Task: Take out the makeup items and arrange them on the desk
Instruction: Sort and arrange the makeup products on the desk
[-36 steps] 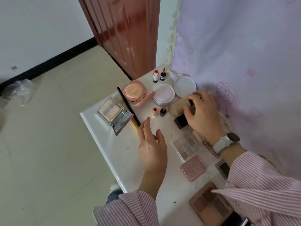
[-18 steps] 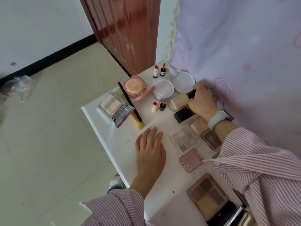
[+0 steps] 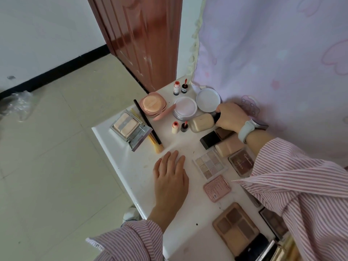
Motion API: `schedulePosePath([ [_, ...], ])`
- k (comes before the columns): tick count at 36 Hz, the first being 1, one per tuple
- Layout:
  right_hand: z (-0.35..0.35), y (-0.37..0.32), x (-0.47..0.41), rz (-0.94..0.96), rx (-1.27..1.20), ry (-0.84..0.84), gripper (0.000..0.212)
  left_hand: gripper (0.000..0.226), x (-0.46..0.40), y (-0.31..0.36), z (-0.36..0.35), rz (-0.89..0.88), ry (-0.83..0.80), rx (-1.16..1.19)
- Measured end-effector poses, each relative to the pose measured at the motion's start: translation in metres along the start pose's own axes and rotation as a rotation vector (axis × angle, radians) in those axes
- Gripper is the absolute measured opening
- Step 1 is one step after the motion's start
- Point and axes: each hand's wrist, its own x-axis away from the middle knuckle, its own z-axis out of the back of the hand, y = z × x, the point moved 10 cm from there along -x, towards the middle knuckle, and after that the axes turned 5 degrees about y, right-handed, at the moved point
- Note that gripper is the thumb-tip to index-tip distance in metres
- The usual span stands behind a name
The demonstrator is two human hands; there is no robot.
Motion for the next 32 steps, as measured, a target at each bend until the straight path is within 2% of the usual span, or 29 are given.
schedulePosePath([
  [2, 0.0, -0.002, 0.0, 0.004, 0.006, -0.026, 0.01, 0.036, 0.0, 0.001, 0.0, -0.003, -0.005, -0.013],
  [10, 0.007, -0.005, 0.011, 0.085, -0.02, -0.039, 0.031, 0.037, -0.001, 0.002, 0.001, -0.003, -0.024, -0.013],
  [18, 0.038, 0.002, 0.034, 0.101, -0.316, 0.086, 0.028, 0.038, -0.001, 0.002, 0.001, 0.002, -0.023, 0.024],
  [23, 0.062, 0.0, 0.053, 0.077, -0.349, 0.231, 0.026, 0.038, -0.001, 0.001, 0.003, 0.012, -0.019, 0.051],
  [28, 0.076, 0.004, 0.077, 0.039, -0.591, 0.304, 0.009, 0.038, -0.003, -0.004, 0.006, 0.069, -0.038, 0.202],
  [32, 0.08, -0.005, 0.098, 0.089, -0.676, 0.291, 0.007, 0.06, -0.01, 0.002, 0.022, 0.139, -0.033, 0.468],
])
